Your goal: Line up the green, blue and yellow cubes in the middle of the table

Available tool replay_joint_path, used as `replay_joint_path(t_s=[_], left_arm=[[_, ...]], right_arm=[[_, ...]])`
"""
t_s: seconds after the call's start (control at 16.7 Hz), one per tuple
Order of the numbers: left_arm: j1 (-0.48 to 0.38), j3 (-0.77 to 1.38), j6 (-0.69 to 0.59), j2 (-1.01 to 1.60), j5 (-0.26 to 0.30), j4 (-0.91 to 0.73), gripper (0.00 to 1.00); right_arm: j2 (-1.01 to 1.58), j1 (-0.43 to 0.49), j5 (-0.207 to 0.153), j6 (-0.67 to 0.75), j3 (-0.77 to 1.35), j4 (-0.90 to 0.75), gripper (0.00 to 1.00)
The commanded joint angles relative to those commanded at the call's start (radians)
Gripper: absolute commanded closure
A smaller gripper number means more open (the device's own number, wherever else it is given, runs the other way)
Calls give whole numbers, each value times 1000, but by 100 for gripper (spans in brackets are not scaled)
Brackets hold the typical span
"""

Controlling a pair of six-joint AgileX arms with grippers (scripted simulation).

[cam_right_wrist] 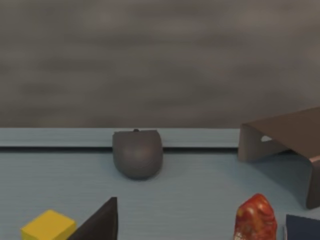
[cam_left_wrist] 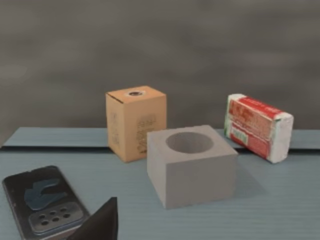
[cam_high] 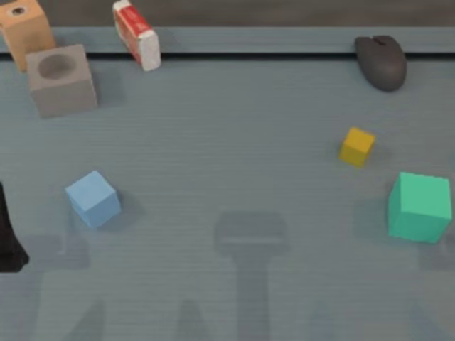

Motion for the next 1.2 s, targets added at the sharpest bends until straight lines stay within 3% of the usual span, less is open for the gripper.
replay_joint_path(t_s=[0.24, 0.48, 0.72, 1.2], left_arm=[[0, 0, 0, 0, 0, 0, 0], [0, 0, 0, 0, 0, 0, 0], [0, 0, 0, 0, 0, 0, 0], [0, 0, 0, 0, 0, 0, 0]], right_arm=[[30, 4, 1, -11, 30, -22, 0], [215, 31, 1, -77, 214, -146, 0], [570, 79, -2, -185, 552, -350, 0], [1518, 184, 4, -445, 1374, -863, 0]])
